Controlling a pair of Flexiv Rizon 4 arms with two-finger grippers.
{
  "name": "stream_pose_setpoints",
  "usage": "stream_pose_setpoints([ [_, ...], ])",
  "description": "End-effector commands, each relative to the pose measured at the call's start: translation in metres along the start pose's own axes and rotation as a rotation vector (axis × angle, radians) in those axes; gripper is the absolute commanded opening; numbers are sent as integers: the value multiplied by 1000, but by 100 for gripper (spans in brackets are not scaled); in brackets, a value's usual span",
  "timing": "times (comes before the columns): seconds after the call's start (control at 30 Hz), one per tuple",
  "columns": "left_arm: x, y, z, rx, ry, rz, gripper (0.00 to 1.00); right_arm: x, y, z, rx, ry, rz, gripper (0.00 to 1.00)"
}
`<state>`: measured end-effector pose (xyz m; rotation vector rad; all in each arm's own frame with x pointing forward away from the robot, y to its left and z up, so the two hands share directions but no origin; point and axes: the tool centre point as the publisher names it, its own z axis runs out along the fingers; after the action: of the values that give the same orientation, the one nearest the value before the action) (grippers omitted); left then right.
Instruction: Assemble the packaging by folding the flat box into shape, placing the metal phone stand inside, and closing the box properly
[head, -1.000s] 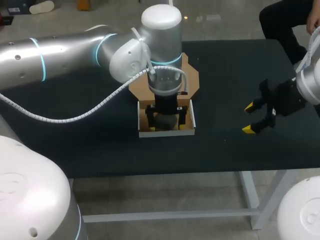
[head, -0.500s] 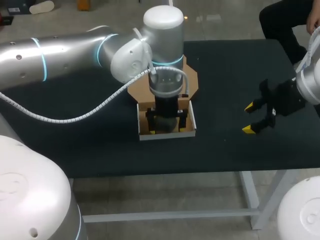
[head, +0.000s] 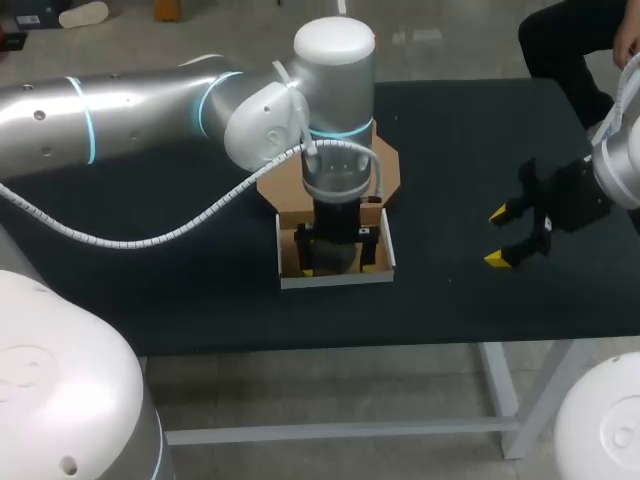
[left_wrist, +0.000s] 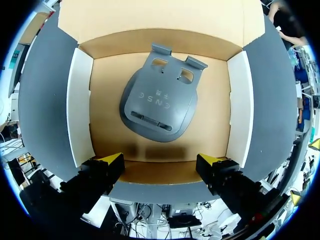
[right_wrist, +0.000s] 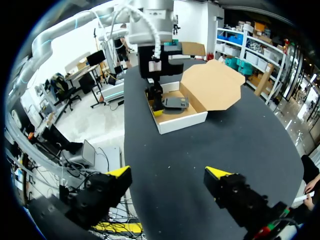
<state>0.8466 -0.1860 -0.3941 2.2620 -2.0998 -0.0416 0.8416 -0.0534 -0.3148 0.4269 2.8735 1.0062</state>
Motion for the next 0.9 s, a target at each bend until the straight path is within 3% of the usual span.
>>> stream_pose_setpoints([
  [0.03,0,7,-1,9,-5,0,100,0,-1,-1,-4,3,-1,100],
  [0.9,4,35,1,-4,-34,10,100,0,-1,-1,-4,3,-1,100],
])
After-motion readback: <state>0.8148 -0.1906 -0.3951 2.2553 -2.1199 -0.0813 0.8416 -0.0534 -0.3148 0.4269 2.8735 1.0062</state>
